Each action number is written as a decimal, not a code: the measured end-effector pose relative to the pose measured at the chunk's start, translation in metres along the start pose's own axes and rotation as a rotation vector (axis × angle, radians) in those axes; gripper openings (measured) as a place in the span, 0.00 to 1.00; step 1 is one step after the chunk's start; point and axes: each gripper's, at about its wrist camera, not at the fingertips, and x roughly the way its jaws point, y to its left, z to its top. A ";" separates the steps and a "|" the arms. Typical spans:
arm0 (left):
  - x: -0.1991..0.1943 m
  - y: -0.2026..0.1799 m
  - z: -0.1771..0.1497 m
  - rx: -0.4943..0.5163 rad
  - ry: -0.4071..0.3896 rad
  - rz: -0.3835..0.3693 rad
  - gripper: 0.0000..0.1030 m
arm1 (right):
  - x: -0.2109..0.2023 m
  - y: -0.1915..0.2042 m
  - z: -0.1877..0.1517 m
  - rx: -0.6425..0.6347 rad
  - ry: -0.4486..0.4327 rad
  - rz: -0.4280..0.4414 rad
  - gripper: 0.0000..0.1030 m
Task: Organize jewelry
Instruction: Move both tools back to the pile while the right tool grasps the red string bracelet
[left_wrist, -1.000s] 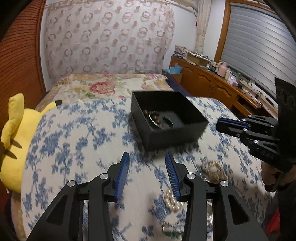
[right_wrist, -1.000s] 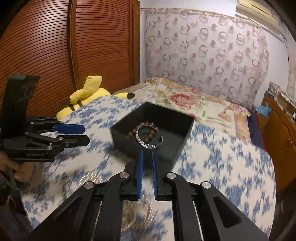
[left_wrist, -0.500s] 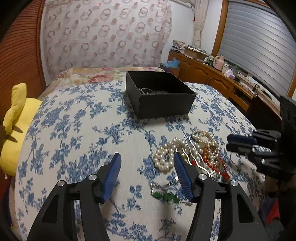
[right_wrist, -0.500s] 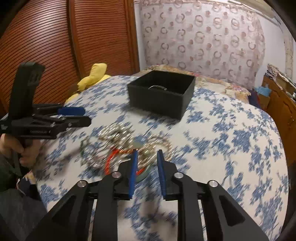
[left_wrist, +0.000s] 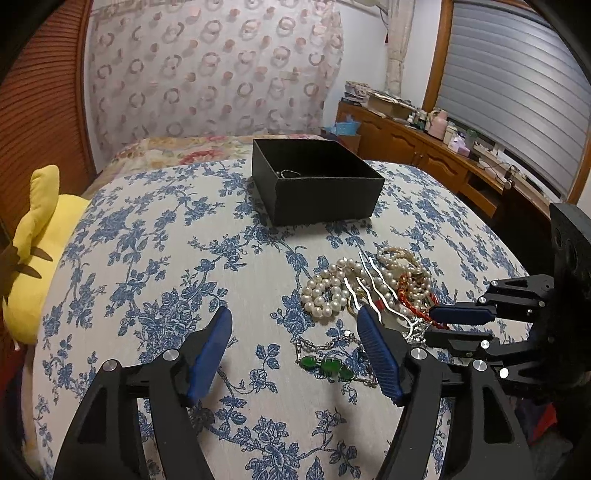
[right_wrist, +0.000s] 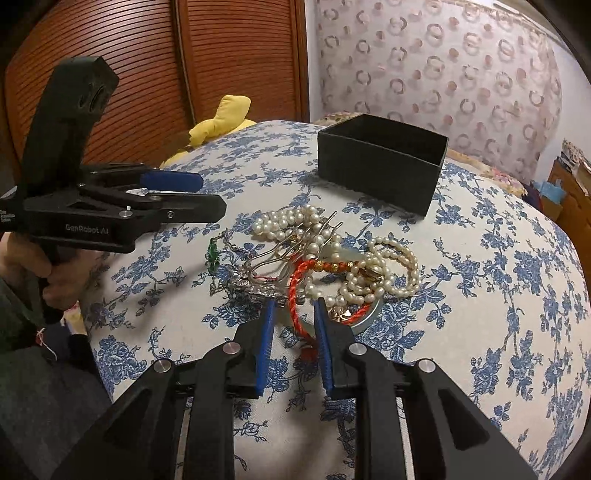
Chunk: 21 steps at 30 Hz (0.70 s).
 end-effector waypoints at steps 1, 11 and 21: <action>0.000 0.000 0.000 -0.001 0.000 -0.001 0.65 | -0.001 0.001 0.000 -0.005 0.001 0.009 0.09; 0.002 -0.007 -0.004 0.012 0.011 -0.006 0.65 | -0.026 -0.012 0.007 0.016 -0.068 0.013 0.03; 0.003 -0.014 -0.006 0.018 0.016 -0.025 0.65 | -0.075 -0.039 0.031 0.056 -0.201 -0.041 0.03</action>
